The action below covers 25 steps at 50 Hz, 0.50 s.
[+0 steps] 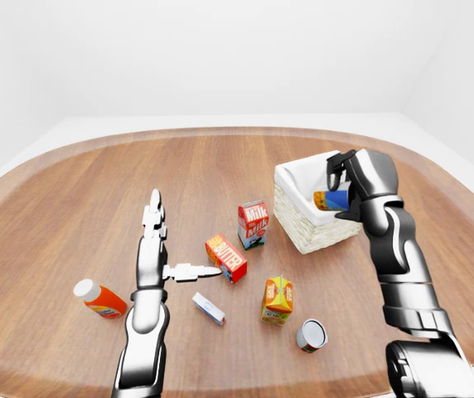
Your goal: Pick up the alphabet soup and the tomato sauce, and put them in the basket.
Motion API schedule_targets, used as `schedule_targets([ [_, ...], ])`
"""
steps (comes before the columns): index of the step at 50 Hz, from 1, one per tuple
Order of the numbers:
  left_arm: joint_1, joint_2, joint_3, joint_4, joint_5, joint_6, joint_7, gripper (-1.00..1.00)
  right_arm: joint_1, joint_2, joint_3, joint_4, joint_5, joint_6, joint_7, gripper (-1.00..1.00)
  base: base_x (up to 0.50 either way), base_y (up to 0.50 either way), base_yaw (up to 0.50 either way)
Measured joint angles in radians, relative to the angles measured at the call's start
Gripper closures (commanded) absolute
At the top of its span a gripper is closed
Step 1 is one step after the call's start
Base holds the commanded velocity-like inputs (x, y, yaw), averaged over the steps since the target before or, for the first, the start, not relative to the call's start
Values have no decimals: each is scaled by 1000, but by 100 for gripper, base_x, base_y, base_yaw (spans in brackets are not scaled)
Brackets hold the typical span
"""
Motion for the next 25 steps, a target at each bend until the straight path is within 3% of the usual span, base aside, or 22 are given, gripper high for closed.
schedule_targets([
  [25,-3,0,0,-2,-1,0,2,-100,-311,-12,85,478,-64,-9,-214,100,0,0,0],
])
